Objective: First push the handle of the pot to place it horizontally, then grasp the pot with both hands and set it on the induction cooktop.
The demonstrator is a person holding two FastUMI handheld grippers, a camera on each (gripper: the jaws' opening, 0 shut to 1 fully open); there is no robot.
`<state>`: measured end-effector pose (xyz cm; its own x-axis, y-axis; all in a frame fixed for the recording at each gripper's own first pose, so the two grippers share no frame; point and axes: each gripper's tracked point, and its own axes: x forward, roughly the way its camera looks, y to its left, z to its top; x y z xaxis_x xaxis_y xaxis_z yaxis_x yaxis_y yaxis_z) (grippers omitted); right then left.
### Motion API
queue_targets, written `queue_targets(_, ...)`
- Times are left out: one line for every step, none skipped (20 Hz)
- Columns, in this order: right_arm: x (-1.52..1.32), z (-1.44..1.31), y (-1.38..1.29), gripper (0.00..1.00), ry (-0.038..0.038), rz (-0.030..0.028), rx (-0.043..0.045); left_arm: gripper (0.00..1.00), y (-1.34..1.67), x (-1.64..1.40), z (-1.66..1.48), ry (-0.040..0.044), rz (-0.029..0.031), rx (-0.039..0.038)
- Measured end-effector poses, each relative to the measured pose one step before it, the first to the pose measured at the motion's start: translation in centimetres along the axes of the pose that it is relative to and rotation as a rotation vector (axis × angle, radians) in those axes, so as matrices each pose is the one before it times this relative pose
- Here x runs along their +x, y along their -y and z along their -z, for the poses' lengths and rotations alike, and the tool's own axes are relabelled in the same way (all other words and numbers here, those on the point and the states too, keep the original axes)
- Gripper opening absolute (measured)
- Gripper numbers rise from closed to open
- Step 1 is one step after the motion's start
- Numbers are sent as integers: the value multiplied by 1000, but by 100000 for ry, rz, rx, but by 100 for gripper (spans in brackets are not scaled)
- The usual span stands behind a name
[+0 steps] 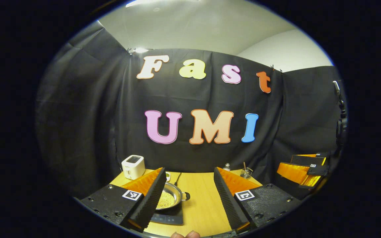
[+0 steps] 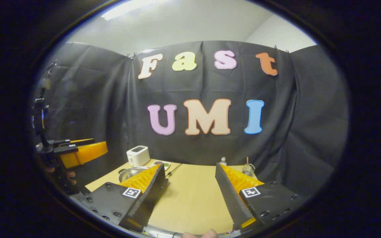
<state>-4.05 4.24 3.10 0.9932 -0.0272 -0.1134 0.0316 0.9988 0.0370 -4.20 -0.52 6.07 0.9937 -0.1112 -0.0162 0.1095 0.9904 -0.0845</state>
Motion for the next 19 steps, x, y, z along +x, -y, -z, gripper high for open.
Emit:
queue_targets(343,-5,-156,92,-633,-864,929,87,-356,30,-211,-125,-1550,863)
queue_targets(-57,77,114,92,-525,-606,512,87,491,-42,473,-1883,-720,332)
queue_targets(-67,-664,214,92,2036,-319,-107,83,242,120,333,-1304,571,-510)
queue_targets(-378,-405,369,92,1489,539,-963,83,268,263,181,-1094,886,-1097)
queue_targets(-117,244,352,92,-706,548,-848,87,73,153,498,-1583,-129,-964)
queue_targets(-190,465,257,92,-1648,98,-35,84,200,71,275,-933,-350,-733)
queue_targets(-178,635,484,92,-1202,364,849,83,535,-32,-214,445,89,-416)
queue_targets(236,383,580,92,-574,637,1130,83,359,-27,-279,501,114,272)
queue_targets(163,313,471,92,-839,643,1413,88,36,-60,-288,722,40,722)
queue_targets(258,250,188,92,-307,304,1473,88,85,100,-190,528,30,1109)
queue_targets(299,-32,313,92,354,513,893,88,43,-75,-331,1246,105,1123)
queue_targets(-84,-92,332,92,577,751,-124,87,229,218,-246,686,454,1198)
queue_targets(59,45,320,92,447,818,-959,87,32,65,-93,546,45,843)
queue_targets(-137,-94,286,94,-45,374,-1050,83,-68,118,166,-532,-188,217)
queue_targets(-16,-167,70,92,-53,91,-452,83,115,-6,187,-562,3,-176)
queue_targets(-5,-245,26,94,229,70,48,87,-18,68,178,-604,-316,-574)
queue_targets(71,-24,89,94,234,298,49,88,-62,91,95,-409,-193,-600)
queue_targets(143,23,49,92,13,100,-64,88,-93,30,-6,-236,-43,-339)
queue_targets(98,210,163,92,-34,266,-282,83,-154,68,-28,95,-212,9)
